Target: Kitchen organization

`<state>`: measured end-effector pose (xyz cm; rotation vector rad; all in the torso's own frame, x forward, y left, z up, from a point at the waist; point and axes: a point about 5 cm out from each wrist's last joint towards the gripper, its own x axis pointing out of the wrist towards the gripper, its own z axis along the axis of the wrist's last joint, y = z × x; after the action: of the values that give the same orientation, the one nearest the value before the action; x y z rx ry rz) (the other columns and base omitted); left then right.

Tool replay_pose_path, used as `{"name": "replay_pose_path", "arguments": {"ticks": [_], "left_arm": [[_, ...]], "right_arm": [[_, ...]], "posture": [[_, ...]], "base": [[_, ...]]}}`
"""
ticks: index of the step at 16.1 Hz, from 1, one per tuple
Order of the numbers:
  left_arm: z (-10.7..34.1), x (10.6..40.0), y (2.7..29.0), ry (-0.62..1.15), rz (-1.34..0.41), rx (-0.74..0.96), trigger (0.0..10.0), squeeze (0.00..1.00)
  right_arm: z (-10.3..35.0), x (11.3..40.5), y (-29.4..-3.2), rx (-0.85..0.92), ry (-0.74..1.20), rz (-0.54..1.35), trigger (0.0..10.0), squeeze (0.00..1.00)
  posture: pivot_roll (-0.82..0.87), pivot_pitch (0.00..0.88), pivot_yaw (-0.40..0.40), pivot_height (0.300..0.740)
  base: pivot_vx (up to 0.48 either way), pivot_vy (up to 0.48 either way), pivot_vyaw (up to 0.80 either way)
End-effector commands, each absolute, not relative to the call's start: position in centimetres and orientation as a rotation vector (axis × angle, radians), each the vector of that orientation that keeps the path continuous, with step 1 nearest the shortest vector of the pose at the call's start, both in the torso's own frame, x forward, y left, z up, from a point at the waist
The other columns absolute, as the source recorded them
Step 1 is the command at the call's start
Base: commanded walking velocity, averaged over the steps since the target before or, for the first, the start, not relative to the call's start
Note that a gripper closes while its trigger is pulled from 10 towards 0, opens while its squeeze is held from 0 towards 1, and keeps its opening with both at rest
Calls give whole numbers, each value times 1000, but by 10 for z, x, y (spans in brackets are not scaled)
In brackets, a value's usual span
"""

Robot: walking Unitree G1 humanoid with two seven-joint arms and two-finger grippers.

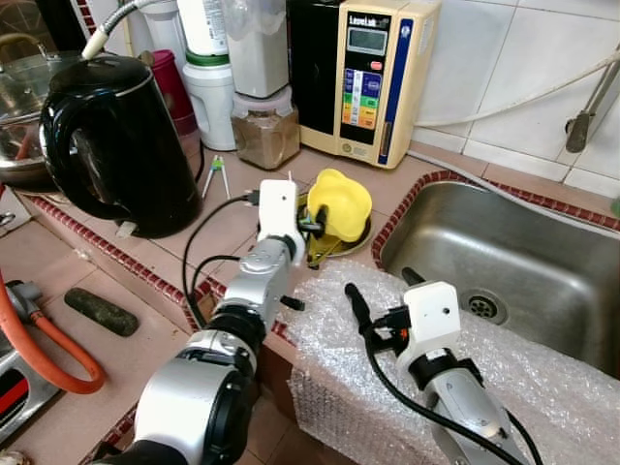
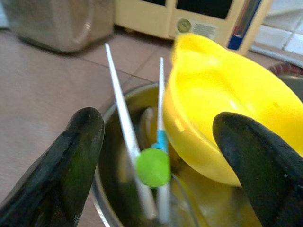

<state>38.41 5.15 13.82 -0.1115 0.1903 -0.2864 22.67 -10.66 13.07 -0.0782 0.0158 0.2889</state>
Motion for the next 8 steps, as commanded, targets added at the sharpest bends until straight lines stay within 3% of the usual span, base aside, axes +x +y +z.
{"name": "replay_pose_path", "arguments": {"ticks": [1,2,3,4,5,7,8], "left_arm": [[144,386,45,206,-319,-88,10000,1000],[142,385,42,232,-330,-91,10000,910],[142,384,40,255,-342,-114,10000,0],[142,384,37,274,-357,-132,10000,0],[142,383,36,291,-361,-159,8471,0],[142,383,35,313,-369,-172,4941,0],[141,383,36,329,-363,-187,2000,0]], "right_arm": [[130,225,-107,-79,22,290,10000,0],[130,225,-108,-83,22,290,10000,0],[130,225,-108,-86,22,288,10000,0],[130,225,-107,-89,23,288,10000,0],[129,225,-107,-94,26,290,10000,0],[128,224,-106,-97,27,293,10000,0],[129,225,-106,-98,26,291,10000,0]], "posture": [[-36,0,70,740],[-39,0,74,740],[-39,0,74,740],[-38,0,75,740],[-38,0,75,740],[-40,0,77,740],[-39,0,73,740]], "base": [[0,0,0],[0,0,0],[0,0,0],[0,0,0],[0,0,0],[0,0,0],[0,0,0]]}}
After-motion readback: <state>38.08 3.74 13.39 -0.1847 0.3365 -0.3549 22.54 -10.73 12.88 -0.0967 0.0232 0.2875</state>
